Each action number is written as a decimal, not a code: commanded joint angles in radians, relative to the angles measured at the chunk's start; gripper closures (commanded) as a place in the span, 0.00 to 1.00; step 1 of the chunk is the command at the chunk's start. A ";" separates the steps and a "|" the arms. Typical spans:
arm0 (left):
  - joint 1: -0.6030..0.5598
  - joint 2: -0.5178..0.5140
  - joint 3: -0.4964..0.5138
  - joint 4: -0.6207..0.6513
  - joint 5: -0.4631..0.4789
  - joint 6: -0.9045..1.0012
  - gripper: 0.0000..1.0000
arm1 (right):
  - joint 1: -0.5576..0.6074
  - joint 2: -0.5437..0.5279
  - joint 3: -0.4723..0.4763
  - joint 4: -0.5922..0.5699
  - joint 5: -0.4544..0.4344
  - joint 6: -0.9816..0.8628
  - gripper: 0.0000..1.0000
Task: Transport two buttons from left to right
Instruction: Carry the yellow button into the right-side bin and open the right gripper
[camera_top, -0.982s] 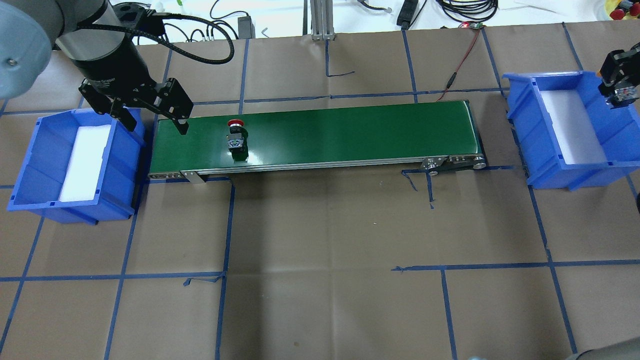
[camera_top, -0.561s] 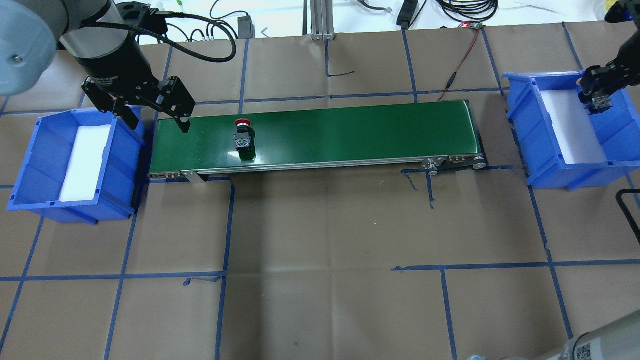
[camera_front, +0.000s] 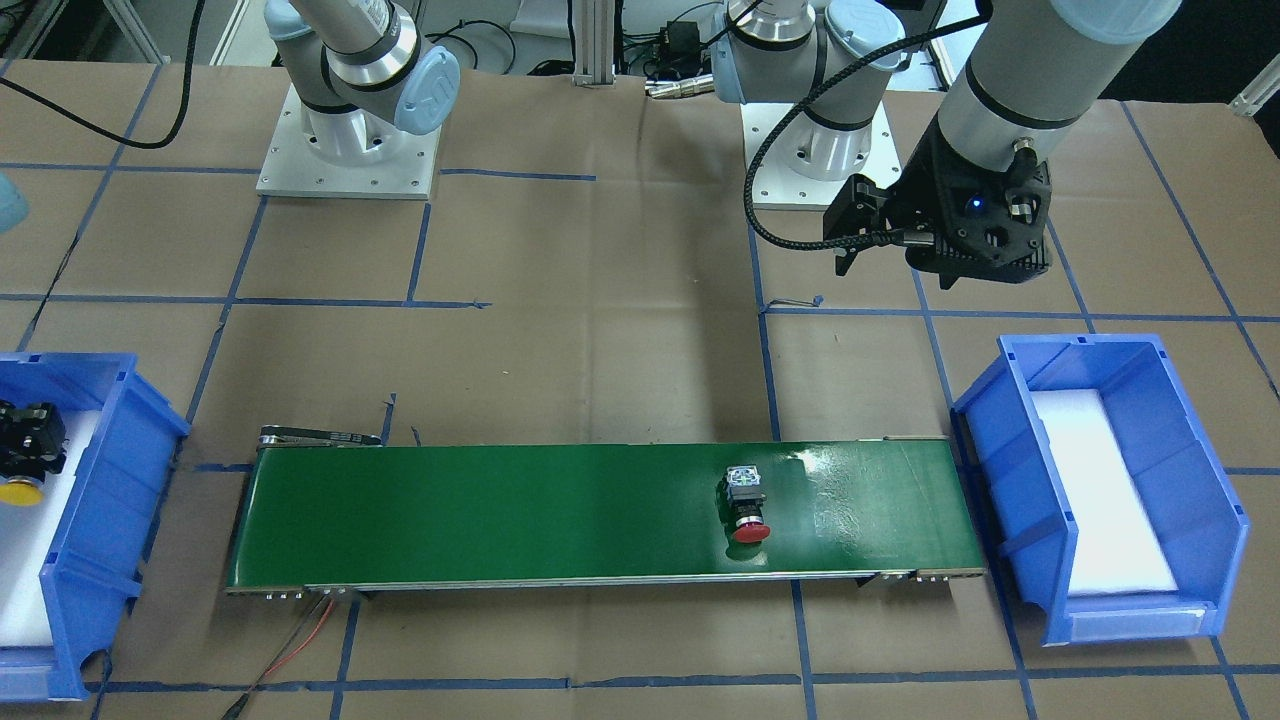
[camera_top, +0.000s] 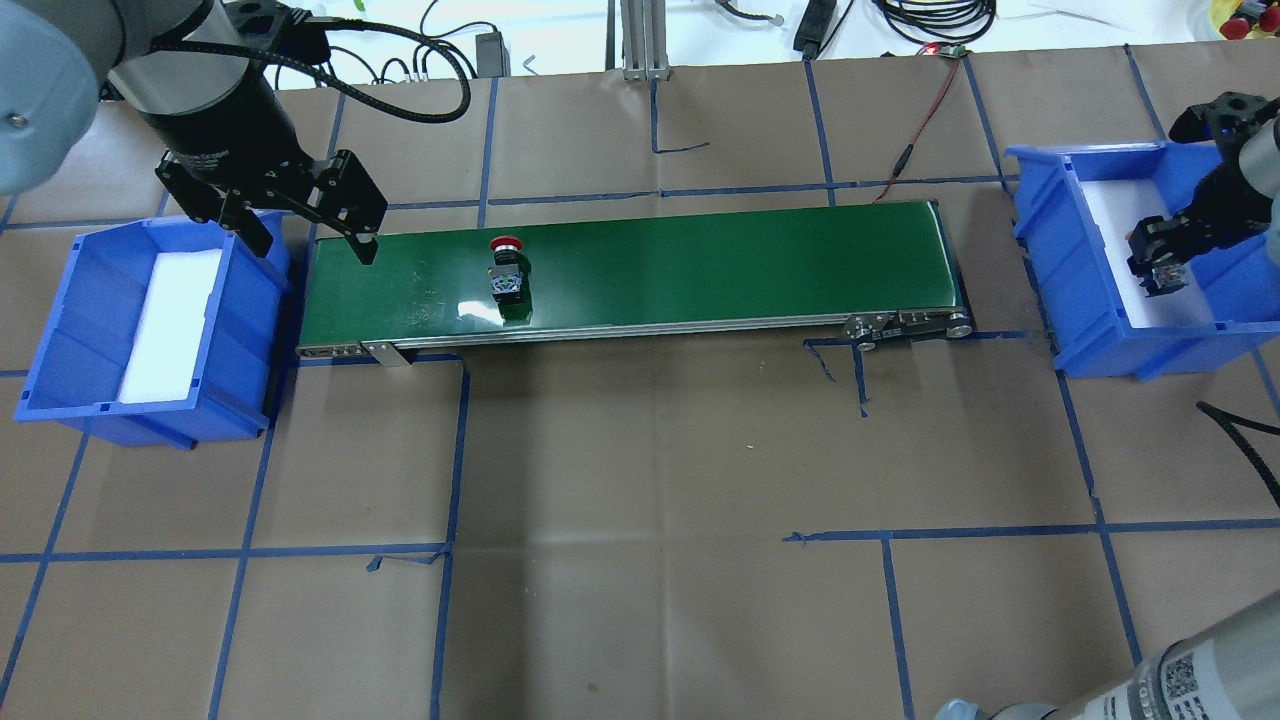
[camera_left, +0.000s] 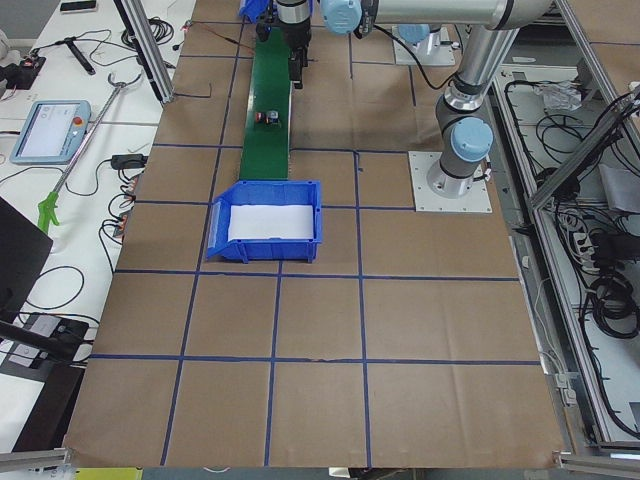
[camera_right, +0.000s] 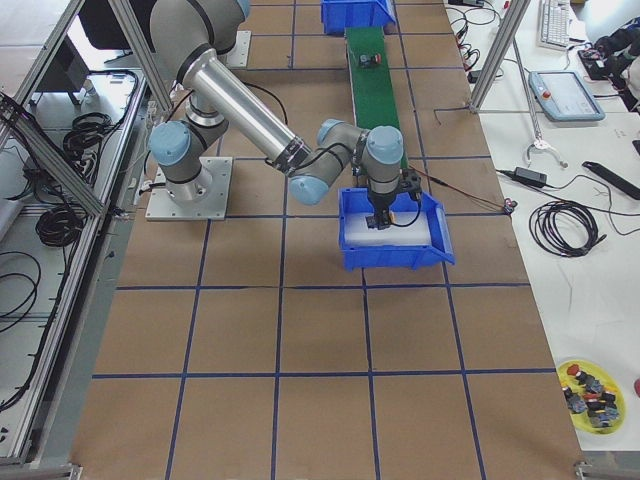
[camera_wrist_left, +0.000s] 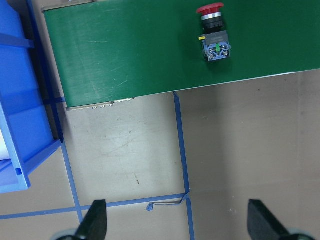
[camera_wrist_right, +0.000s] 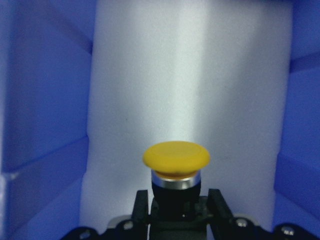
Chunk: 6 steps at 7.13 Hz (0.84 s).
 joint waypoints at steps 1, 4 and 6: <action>0.000 -0.001 0.000 0.001 0.000 0.000 0.00 | -0.010 0.032 0.013 -0.008 -0.001 0.004 0.96; 0.000 0.001 0.001 0.002 0.000 0.000 0.00 | -0.008 0.038 0.014 0.003 -0.001 0.015 0.39; 0.000 -0.001 0.000 0.002 0.002 0.000 0.00 | -0.008 0.038 0.012 0.004 0.025 0.015 0.12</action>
